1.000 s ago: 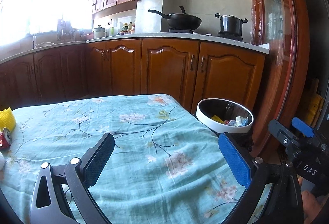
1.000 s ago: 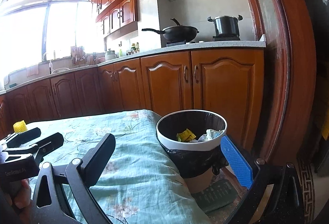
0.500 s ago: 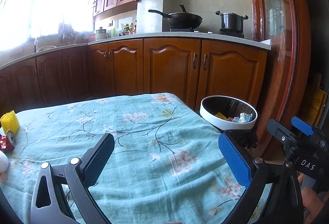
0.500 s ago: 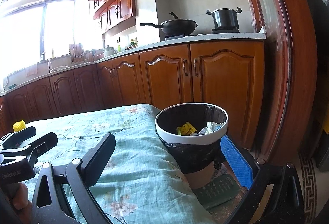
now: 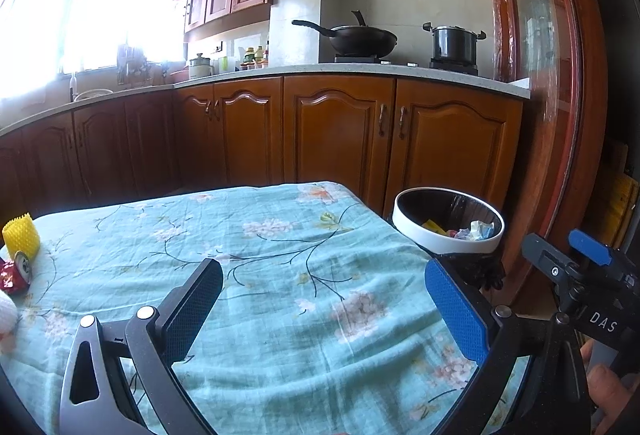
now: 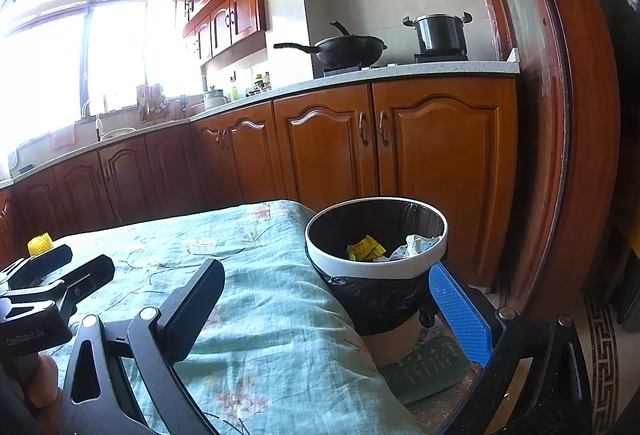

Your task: Collect trash

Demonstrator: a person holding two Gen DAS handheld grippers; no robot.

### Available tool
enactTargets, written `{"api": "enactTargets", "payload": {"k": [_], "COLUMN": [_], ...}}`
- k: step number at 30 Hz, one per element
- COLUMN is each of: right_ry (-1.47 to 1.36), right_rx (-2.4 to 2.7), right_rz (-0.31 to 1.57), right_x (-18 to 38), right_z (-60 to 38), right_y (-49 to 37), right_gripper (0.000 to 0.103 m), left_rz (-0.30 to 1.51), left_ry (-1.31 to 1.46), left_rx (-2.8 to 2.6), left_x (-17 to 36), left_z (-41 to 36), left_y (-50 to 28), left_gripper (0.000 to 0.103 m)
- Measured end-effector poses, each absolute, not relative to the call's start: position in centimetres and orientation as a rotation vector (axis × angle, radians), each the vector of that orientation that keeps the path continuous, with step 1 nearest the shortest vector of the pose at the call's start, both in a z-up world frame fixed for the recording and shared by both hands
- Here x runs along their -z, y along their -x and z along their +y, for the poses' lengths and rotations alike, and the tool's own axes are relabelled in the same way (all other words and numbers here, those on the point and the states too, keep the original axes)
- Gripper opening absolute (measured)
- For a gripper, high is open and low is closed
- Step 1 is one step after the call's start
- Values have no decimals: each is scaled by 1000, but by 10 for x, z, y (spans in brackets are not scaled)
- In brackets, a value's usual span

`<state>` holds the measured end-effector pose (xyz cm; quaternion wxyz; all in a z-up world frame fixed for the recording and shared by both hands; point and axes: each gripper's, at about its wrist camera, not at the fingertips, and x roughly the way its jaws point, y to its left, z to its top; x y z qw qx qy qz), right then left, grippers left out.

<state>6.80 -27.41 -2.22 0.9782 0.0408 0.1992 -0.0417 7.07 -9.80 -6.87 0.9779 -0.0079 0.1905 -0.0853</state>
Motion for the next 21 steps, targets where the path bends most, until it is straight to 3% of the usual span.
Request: {"api": "enactTargets", "payload": {"k": [21], "right_ry": [-101], "right_rx": [68], "right_rz": [393], "right_x": [21], "right_z": [-277], "right_y": [-70], "right_gripper": [103], "left_rz": [377], "left_ry": [4], "left_rx": [171], "left_x": [70], "left_z": [-92], "left_y": [-78], "left_gripper": [102]}}
